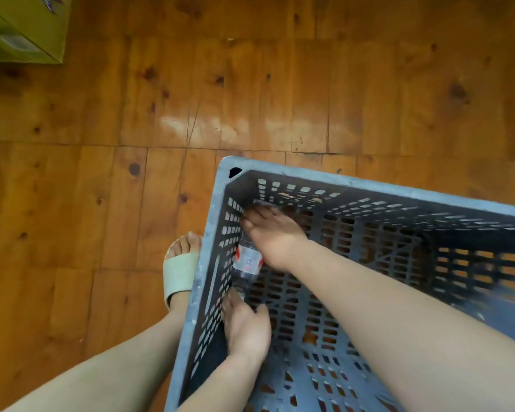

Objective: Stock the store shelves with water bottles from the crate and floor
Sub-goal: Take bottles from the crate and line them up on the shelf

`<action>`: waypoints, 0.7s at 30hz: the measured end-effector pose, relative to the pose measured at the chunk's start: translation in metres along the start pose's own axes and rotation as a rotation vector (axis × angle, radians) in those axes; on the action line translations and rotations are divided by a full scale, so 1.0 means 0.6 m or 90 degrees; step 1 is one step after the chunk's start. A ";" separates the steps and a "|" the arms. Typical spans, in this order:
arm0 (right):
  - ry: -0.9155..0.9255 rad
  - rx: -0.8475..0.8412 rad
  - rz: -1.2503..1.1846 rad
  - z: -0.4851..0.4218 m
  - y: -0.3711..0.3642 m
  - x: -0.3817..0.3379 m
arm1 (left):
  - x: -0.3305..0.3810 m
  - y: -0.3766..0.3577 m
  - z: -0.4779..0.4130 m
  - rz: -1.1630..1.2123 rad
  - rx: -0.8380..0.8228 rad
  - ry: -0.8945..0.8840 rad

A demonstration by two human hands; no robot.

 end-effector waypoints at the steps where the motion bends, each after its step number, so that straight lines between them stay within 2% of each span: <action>1: 0.004 -0.024 0.068 -0.011 -0.008 0.000 | -0.004 -0.004 -0.004 -0.005 0.001 0.002; 4: -0.008 -0.076 0.164 -0.008 -0.031 0.000 | -0.012 -0.015 -0.017 -0.002 -0.022 -0.003; 7: -0.049 -0.095 0.143 0.023 -0.068 0.014 | -0.012 -0.017 -0.021 0.021 -0.027 -0.019; 11: -0.141 -0.081 0.062 0.101 -0.138 0.046 | -0.010 -0.018 -0.017 -0.002 -0.090 -0.052; 15: -0.194 -0.157 -0.011 0.207 -0.177 0.055 | 0.010 -0.025 0.001 -0.056 -0.151 -0.076; 17: -0.212 -0.157 -0.061 0.271 -0.173 0.054 | 0.028 -0.024 0.019 -0.097 -0.168 -0.109; 21: -0.288 -0.148 -0.288 0.397 -0.130 0.048 | 0.072 -0.002 0.082 -0.139 -0.206 -0.226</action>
Point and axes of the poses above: each hand's wrist, its own z-axis away from the middle knuckle, its own y-axis out of the back of the hand, x = y × z, the point moved 2 cm from there along -z, towards the middle knuckle, and after that the axes turned 3 degrees about -x, right-handed, at the moved point
